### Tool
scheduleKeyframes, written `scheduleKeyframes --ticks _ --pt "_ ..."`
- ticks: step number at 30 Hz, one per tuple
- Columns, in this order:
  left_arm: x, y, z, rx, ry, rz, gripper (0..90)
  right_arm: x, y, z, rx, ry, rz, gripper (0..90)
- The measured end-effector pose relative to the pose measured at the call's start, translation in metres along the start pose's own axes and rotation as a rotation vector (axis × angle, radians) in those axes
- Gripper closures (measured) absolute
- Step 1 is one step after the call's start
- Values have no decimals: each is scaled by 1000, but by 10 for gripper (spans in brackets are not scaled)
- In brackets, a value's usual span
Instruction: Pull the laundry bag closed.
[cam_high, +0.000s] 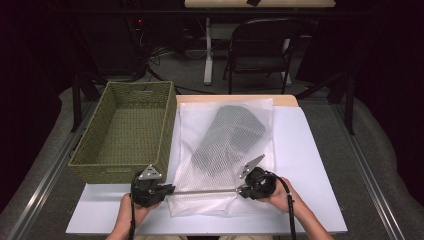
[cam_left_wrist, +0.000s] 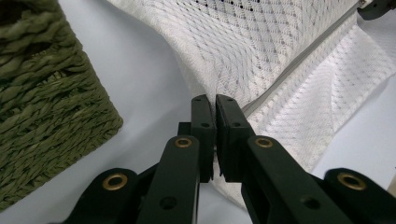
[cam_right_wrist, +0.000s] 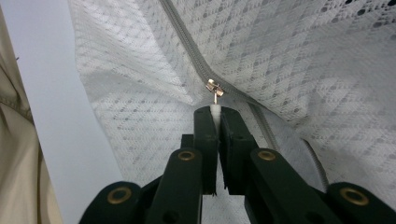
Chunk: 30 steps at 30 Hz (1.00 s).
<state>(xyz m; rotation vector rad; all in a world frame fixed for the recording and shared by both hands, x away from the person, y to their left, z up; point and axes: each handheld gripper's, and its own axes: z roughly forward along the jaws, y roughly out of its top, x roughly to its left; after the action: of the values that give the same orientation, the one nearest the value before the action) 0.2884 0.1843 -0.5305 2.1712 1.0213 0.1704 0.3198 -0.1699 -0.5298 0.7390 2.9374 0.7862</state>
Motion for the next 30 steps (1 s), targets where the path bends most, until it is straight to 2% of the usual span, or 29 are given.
scheduleKeyframes --ticks 5,9,11,14,23,27,30 --pt "0 0 0 -7 5 -11 867 1 1 0 13 -14 -4 867" --pt "-1 0 -1 -6 11 5 868 -1 1 0 14 -18 -5 867" --pt "-2 0 0 -8 4 -4 868 -1 1 -1 16 -23 3 867" --pt "-3 1 -1 -9 9 4 869 -3 0 -2 17 -35 17 867" --pt "-3 1 -2 -15 29 22 871 -4 0 -2 21 -43 13 868" --pt "-3 1 -2 -18 12 19 871 -7 -2 -5 8 -46 23 868" --pt "-3 2 -3 -26 18 27 871 -8 -3 -5 13 -51 31 868"
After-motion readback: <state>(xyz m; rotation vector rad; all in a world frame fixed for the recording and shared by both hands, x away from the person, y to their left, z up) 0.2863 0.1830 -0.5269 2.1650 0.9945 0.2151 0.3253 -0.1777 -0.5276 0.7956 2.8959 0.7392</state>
